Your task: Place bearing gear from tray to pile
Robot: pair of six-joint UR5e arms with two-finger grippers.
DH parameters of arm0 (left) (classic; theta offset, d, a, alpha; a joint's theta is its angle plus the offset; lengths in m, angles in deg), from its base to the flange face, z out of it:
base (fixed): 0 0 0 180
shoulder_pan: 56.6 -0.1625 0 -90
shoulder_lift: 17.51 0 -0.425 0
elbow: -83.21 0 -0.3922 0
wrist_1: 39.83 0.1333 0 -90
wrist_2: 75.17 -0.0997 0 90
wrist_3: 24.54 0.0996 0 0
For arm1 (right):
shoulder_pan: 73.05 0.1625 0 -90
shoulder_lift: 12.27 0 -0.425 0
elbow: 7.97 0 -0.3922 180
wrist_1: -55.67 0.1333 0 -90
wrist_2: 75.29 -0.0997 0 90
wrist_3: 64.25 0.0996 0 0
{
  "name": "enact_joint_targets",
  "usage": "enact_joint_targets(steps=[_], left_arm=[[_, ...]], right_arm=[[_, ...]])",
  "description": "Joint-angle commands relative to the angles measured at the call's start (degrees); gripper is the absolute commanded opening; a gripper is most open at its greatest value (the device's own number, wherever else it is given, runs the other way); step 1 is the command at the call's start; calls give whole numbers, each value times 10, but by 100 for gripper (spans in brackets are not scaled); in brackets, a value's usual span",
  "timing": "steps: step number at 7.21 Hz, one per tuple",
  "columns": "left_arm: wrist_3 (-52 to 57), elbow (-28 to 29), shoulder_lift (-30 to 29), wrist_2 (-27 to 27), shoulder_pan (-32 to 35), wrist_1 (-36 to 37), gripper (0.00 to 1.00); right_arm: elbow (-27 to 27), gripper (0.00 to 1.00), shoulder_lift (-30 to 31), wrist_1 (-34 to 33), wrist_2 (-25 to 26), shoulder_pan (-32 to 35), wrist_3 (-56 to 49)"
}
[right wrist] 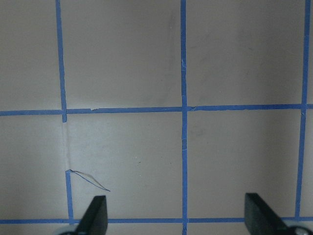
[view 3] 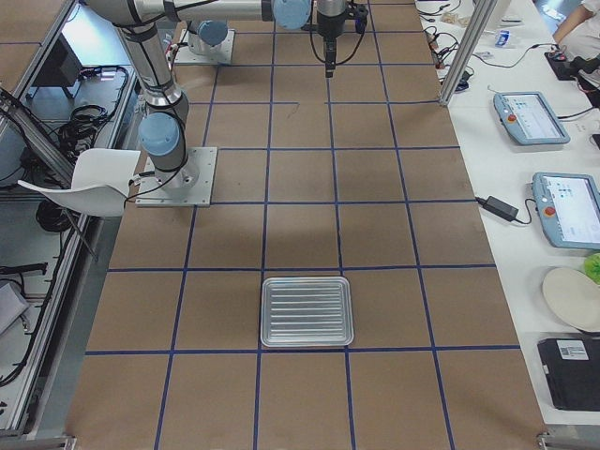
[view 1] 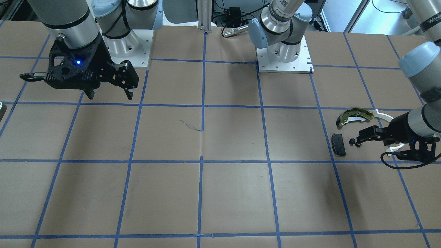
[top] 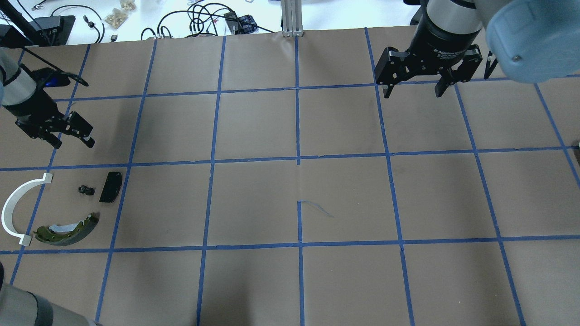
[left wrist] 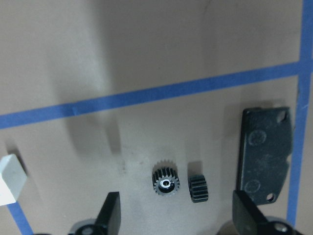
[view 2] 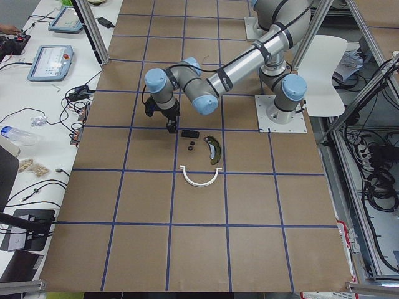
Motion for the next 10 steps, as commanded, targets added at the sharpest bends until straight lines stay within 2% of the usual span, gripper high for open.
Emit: enact_joint_targets(steps=[1, 3, 4, 6, 7, 10], left_arm=[[-93, 83, 36, 2, 65, -102, 100], [-147, 87, 57, 0, 165, -81, 100], [-208, 82, 76, 3, 197, -84, 100], [-258, 69, 122, 2, 248, -88, 100], [-270, 53, 133, 39, 262, -88, 100], [-260, -23, 189, 33, 257, -82, 100]], right_arm=[[0, 100, 0, 0, 0, 0, -1], [1, 100, 0, 0, 0, 0, -1], [0, 100, 0, 0, 1, 0, -1], [1, 100, 0, 0, 1, 0, -1], [1, 100, 0, 0, 0, 0, -2], [1, 100, 1, 0, 0, 0, -2]])
